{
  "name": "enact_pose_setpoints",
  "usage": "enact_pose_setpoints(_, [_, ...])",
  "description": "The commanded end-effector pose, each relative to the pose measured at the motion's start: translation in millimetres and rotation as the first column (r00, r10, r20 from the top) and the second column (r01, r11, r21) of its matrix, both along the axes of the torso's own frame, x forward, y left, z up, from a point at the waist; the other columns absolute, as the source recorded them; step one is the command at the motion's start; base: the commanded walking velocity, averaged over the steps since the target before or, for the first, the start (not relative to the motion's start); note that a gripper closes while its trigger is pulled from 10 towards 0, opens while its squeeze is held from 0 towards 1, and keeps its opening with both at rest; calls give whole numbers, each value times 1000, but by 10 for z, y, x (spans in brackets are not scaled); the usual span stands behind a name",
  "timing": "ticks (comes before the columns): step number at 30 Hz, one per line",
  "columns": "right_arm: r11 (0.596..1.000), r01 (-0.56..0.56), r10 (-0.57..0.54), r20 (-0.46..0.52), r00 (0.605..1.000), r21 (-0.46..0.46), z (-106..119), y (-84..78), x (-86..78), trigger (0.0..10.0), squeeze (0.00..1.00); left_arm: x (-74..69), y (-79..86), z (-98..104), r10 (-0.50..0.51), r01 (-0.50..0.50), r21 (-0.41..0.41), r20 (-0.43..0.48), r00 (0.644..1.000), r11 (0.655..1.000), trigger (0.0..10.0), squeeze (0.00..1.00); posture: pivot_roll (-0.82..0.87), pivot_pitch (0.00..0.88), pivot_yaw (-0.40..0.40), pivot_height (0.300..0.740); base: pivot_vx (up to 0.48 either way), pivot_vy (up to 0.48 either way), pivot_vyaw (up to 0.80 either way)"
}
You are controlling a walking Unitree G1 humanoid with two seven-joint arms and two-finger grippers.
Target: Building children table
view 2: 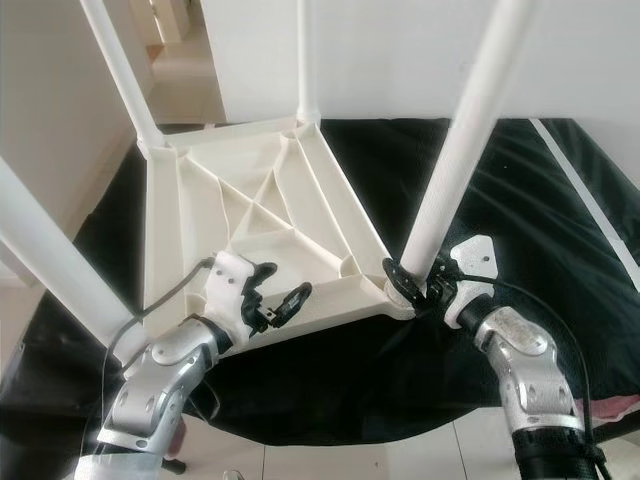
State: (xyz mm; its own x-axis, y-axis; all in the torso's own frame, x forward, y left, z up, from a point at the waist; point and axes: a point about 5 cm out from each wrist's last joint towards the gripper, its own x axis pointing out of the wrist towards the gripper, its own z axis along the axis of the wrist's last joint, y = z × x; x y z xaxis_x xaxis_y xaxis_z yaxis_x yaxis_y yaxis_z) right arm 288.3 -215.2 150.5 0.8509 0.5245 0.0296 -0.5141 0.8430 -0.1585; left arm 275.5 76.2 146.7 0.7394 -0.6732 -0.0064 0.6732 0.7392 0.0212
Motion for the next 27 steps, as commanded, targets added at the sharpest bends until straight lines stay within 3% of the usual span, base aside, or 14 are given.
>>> enact_pose_setpoints(1, [1000,-7,7,-19,1000,-12,-34,-79,-6,0,0,-26,-64,-15,-71,71,16,2,997,997,10000,0,-32,58,6,740,0,0,0])
enact_pose_setpoints(11, [999,4,-6,-80,997,-34,-203,-230,-201,0,0,-84,-224,24,-175,174,12,33,984,985,10000,0,-67,39,25,740,0,0,0])
enact_pose_setpoints(12, [999,15,-18,-90,996,-36,-231,-238,-220,10000,0,-91,-246,21,-193,193,22,34,981,981,10000,0,-74,36,31,740,0,0,0])
enact_pose_setpoints(18, [995,102,-103,-93,990,-10,-313,-224,-341,10000,0,-134,-407,-27,-325,320,99,38,945,942,10000,0,-113,41,50,740,0,0,0])
enact_pose_setpoints(26, [973,231,-229,-63,971,17,-331,-168,-409,10000,0,-170,-482,-20,-388,385,81,32,921,920,10000,0,-154,50,70,740,0,0,0])
enact_pose_setpoints(27, [949,313,-310,-69,948,36,-360,-118,-418,10000,0,-180,-526,-18,-415,412,84,29,909,908,10000,0,-170,55,77,740,0,0,0])
